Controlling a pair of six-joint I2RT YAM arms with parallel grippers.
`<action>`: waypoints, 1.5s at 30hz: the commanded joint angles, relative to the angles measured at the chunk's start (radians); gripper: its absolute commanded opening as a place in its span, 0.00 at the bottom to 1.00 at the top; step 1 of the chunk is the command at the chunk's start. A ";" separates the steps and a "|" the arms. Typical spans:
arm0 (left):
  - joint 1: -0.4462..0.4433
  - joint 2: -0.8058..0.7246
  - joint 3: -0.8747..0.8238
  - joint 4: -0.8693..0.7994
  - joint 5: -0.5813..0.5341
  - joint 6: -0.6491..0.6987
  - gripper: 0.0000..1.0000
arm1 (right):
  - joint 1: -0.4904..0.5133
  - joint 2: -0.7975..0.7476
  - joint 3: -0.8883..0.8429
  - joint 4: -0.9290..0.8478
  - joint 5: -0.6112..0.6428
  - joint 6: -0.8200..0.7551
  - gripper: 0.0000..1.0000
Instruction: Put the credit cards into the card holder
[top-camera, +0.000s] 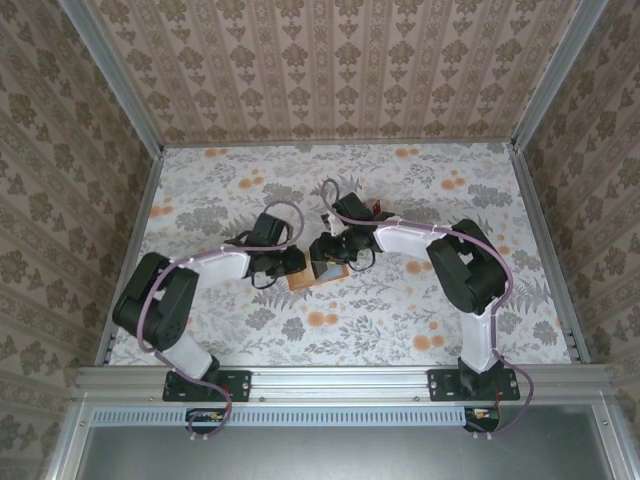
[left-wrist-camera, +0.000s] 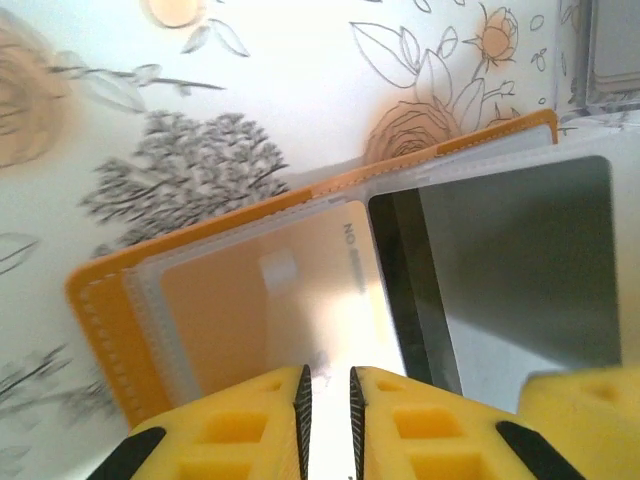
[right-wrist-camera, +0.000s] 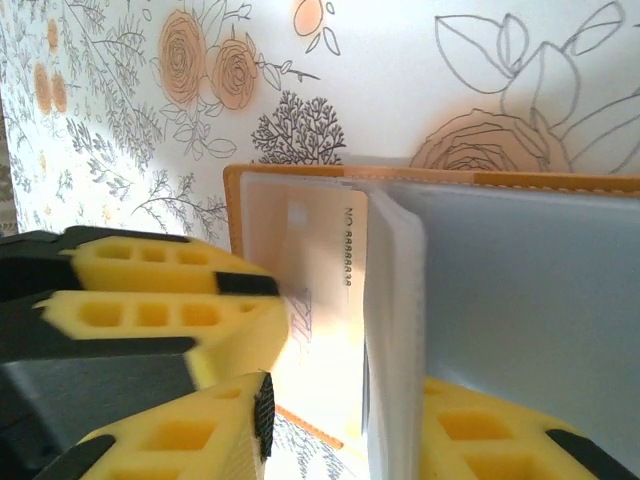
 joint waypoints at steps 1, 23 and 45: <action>0.024 -0.081 -0.058 0.019 -0.042 -0.031 0.21 | 0.024 0.023 0.055 0.003 -0.040 0.012 0.36; 0.246 -0.215 -0.136 -0.045 -0.023 0.013 0.21 | 0.069 0.011 0.170 -0.116 -0.001 -0.048 0.37; 0.042 0.210 0.398 -0.073 0.089 0.097 0.47 | -0.365 -0.280 -0.012 -0.183 0.319 -0.154 0.53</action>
